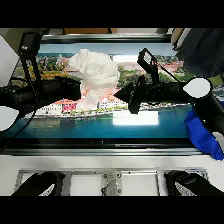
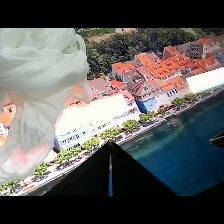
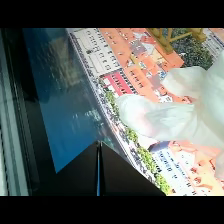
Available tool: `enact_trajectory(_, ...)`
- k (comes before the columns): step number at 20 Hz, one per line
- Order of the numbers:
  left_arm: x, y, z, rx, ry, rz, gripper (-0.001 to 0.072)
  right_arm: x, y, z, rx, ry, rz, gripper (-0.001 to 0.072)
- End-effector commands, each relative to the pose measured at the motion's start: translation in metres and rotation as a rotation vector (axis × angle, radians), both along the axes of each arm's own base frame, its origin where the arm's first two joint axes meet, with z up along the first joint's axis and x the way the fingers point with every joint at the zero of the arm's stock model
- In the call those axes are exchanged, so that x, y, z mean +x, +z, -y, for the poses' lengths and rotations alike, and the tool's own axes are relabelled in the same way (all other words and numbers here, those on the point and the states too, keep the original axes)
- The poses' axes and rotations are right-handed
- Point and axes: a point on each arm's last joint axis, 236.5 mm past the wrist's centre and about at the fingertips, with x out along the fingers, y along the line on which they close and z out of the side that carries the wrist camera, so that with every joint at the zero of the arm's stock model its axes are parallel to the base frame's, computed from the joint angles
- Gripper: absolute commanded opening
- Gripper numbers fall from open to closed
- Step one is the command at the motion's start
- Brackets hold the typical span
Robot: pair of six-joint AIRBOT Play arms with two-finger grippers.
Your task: Fold the clothes and pants, and hang the long-sleeved shirts on hangers.
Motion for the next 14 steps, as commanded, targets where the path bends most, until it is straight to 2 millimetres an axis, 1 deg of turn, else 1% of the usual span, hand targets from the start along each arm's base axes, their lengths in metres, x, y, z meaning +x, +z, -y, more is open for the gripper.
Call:
enact_trajectory(1,0.0,0.0,0.0,0.0,0.001,0.0,0.0011,0.0,0.0,0.0,0.0,0.001,0.0,0.0014)
enact_trajectory(8,0.0,0.001,0.0,-0.003,0.001,0.003,0.0011,0.0,0.0,0.0,0.0,0.001,-0.001,0.0014)
enact_trajectory(10,0.005,0.006,0.001,-0.013,0.006,0.031,0.0012,0.0,0.0,0.0,0.0,0.001,-0.001,0.0014)
enact_trajectory(11,0.011,0.01,0.001,-0.015,0.01,0.057,0.0129,0.0,0.0,0.0,0.0,0.001,-0.001,0.0014)
enact_trajectory(12,0.018,0.011,0.004,-0.016,0.009,0.079,0.048,0.0,0.0,0.0,0.0,0.001,-0.001,0.0013)
enact_trajectory(13,0.028,0.01,0.006,-0.026,0.018,0.094,0.0707,0.0,0.0,0.0,0.0,0.001,0.0,0.0013)
enact_trajectory(14,0.042,0.005,0.006,-0.029,0.036,0.096,0.0707,0.0,0.0,0.0,0.0,0.001,-0.001,0.0013)
